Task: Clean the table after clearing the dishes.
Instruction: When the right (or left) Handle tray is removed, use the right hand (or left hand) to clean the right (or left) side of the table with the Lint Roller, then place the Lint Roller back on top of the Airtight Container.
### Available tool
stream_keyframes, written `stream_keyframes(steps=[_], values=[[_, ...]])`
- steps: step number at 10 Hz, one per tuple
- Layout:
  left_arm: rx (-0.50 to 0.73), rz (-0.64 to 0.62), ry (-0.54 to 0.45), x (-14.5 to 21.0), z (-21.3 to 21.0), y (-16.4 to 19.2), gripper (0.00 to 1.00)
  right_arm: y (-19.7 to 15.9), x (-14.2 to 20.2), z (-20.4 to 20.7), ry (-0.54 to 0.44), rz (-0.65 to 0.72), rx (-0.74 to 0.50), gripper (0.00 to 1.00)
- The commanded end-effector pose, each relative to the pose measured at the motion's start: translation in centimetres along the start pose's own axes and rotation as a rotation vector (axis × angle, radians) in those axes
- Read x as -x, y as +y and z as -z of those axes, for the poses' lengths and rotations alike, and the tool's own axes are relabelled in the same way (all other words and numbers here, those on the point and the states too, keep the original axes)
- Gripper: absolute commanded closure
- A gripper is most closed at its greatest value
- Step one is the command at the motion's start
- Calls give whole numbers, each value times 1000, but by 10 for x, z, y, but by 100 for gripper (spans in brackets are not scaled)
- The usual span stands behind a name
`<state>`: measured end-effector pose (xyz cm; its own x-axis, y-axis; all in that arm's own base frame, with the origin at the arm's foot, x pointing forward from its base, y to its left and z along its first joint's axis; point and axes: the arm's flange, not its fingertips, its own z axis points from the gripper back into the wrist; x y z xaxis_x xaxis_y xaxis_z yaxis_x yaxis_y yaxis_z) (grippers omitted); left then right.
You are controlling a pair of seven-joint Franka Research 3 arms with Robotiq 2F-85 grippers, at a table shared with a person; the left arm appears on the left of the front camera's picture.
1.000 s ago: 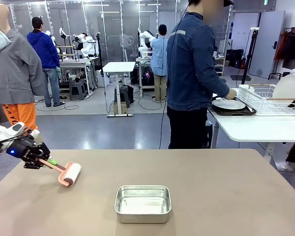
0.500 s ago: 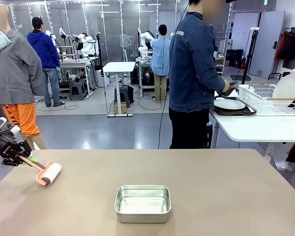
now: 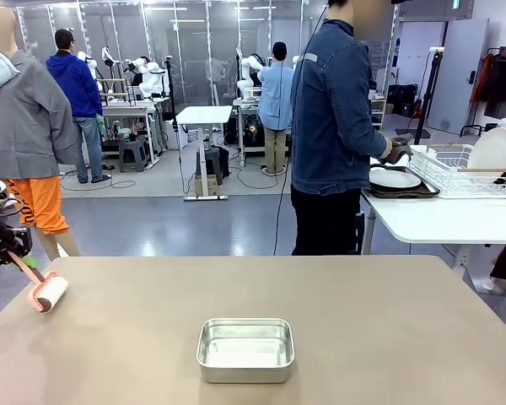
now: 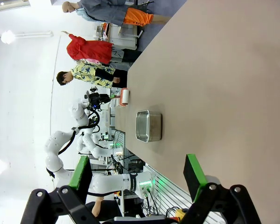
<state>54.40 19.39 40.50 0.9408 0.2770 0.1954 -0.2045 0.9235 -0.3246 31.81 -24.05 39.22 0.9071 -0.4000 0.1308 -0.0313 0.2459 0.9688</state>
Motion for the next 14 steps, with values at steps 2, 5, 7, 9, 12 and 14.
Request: stream_keyframes(steps=[2,5,7,9,12,14], values=[[-96,28,-84,35,-36,-39,80,3,1,-1,3,-7,5,0],[-84,43,-74,23,-39,-40,80,3,1,-1,3,-7,5,0],[-84,43,-74,23,-39,-40,80,3,1,-1,3,-7,5,0],[-84,43,-74,23,-39,-40,80,3,1,-1,3,-7,5,0],[-84,43,-74,23,-39,-40,80,3,1,-1,3,-7,5,0],[-84,43,-74,23,-39,-40,80,3,1,-1,3,-7,5,0]])
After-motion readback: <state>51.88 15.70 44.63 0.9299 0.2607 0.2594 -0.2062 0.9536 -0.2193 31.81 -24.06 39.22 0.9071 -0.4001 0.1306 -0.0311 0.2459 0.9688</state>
